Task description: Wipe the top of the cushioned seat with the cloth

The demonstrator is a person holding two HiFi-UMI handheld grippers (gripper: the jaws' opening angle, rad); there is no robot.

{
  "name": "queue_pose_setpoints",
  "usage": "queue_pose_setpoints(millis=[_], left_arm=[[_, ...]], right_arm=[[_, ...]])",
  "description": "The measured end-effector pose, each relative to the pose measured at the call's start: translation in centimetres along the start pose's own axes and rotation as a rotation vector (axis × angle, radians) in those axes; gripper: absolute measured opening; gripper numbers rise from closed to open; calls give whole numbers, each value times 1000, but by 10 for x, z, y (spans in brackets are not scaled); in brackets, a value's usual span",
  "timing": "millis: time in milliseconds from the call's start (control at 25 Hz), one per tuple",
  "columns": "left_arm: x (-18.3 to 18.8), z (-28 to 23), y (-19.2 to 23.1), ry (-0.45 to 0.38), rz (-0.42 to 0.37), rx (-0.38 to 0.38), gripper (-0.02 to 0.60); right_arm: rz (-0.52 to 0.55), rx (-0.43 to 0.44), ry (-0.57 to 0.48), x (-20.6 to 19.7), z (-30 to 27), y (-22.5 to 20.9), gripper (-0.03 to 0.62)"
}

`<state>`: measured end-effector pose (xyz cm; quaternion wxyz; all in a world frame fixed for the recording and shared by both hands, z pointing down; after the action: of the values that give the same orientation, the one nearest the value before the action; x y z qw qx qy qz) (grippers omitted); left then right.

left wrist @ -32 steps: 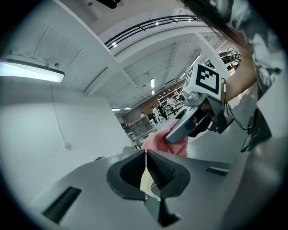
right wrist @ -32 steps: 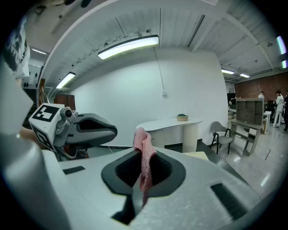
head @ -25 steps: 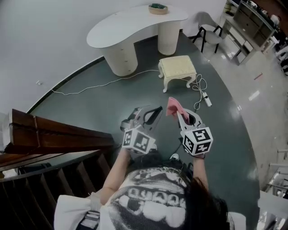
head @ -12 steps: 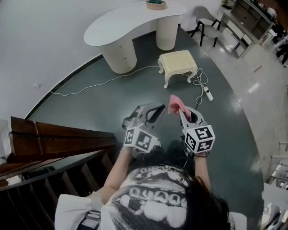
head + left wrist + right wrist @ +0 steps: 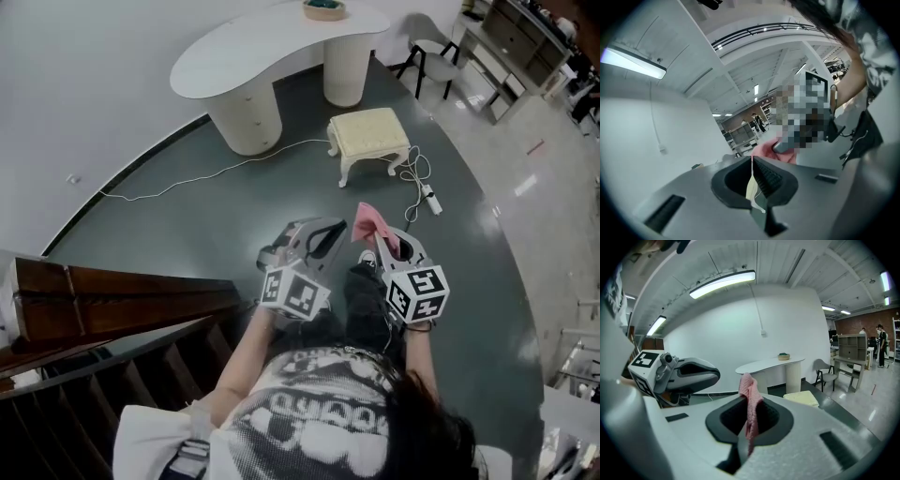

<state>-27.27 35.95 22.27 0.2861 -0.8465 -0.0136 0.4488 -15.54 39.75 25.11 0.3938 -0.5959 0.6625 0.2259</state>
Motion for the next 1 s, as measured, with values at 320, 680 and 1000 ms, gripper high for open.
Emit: queue_pose_setpoints(millis=[320,680,1000], left_arm=[[3,-62,20,30,-9,17,11],[45,-159,56,82,14,43,11],[73,-232,69,129,38,66,11]], right_arm=[[-11,10,12,16,-30,-62,11],[10,52,38,58,-60,-169,11],[25,119,56,84,-89,-243,11]])
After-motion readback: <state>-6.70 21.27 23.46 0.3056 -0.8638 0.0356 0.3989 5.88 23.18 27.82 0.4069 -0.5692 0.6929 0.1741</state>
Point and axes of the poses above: the fingertips, and each gripper's own axes: z backward along the fingers, y to its left, x out of its top, the point moved 5 cm from there along z, backward along the fingers, and after that the axes turned 14 degrees about y, right-handed, at the moved point
